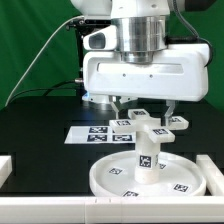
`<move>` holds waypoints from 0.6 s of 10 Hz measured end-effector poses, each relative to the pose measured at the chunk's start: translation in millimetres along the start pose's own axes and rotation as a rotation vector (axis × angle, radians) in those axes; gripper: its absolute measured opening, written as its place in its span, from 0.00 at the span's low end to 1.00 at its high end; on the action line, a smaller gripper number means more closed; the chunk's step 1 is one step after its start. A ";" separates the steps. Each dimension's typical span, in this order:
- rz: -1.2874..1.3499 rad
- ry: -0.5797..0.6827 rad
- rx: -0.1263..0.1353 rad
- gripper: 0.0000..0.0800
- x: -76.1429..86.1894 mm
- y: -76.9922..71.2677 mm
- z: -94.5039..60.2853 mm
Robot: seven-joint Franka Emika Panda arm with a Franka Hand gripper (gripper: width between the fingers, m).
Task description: Assemble round table
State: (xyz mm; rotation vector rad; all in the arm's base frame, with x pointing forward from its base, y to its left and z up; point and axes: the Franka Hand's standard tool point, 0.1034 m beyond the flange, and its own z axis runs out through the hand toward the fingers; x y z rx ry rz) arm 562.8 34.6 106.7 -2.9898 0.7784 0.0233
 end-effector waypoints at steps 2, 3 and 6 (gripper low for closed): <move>-0.002 0.001 -0.004 0.81 -1.0 0.6 3.4; -0.005 0.001 -0.004 0.81 -2.0 -0.6 3.6; -0.015 0.006 -0.009 0.81 -3.9 -2.7 9.3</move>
Offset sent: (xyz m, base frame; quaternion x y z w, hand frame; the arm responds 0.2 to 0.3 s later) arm -0.0024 0.0055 0.0055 -0.0021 -0.0101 -0.0123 0.9999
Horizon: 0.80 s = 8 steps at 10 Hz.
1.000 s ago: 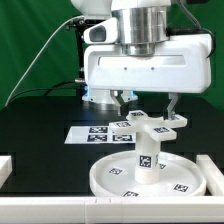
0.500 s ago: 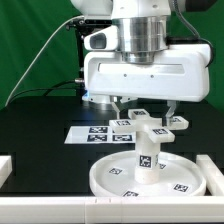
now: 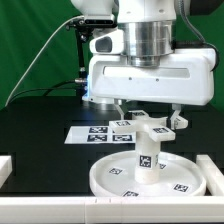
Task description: Assemble round table
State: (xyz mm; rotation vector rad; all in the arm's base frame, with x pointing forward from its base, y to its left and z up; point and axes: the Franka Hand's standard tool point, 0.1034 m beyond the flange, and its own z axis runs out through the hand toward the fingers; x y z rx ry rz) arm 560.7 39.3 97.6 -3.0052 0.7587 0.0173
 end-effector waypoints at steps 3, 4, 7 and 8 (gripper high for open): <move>0.011 0.015 0.002 0.67 2.0 1.5 0.6; 0.032 0.015 0.002 0.56 2.1 1.4 0.6; 0.119 0.015 0.004 0.56 2.0 1.3 0.7; 0.226 0.019 0.009 0.56 3.1 1.0 0.9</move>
Offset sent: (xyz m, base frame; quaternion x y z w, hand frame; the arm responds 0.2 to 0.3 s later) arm 0.0000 0.0000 0.0000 0.0000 0.0000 0.0650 0.9979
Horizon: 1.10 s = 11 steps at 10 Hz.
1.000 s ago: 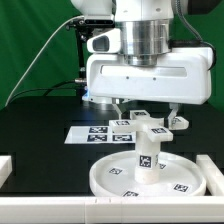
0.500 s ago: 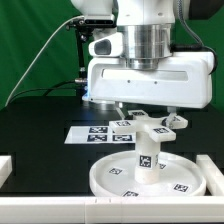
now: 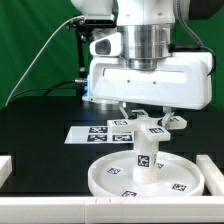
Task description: Assemble round table
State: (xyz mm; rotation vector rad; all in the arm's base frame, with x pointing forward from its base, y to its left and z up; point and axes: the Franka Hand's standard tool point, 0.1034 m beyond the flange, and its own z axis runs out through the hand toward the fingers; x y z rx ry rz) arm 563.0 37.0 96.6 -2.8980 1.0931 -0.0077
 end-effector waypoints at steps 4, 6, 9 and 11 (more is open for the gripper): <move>0.518 0.007 0.040 0.56 -1.0 -3.7 0.6; 0.770 -0.002 0.051 0.56 -1.0 -3.7 1.0; 0.969 -0.010 0.057 0.56 -0.8 -2.5 1.2; 1.081 -0.015 0.058 0.56 -0.6 -2.4 1.1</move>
Offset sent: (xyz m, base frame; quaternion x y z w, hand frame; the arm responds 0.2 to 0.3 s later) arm 0.0008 0.0047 -0.0061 0.0271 0.0192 0.3244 0.9453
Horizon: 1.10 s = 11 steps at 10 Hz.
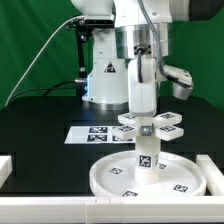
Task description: Assemble round table
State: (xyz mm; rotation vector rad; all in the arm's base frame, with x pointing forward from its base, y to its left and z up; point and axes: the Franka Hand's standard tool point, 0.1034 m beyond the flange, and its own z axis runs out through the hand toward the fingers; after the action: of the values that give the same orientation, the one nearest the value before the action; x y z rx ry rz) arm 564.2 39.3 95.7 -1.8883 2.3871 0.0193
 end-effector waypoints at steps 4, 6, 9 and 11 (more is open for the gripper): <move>0.400 0.009 0.029 0.56 -1.2 0.1 0.4; 0.382 0.016 0.057 0.56 -0.9 1.0 0.5; 0.230 0.003 -0.009 0.77 -0.4 3.9 -7.7; 0.019 -0.032 -0.020 0.81 -2.0 0.5 -28.7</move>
Offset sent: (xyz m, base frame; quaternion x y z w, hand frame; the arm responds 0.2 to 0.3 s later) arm -0.0004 -0.0002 -0.0018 0.0712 0.0512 0.3543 0.9310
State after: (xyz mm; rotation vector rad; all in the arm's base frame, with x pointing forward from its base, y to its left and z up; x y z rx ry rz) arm 562.2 39.3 124.4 -1.8591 2.3935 0.0744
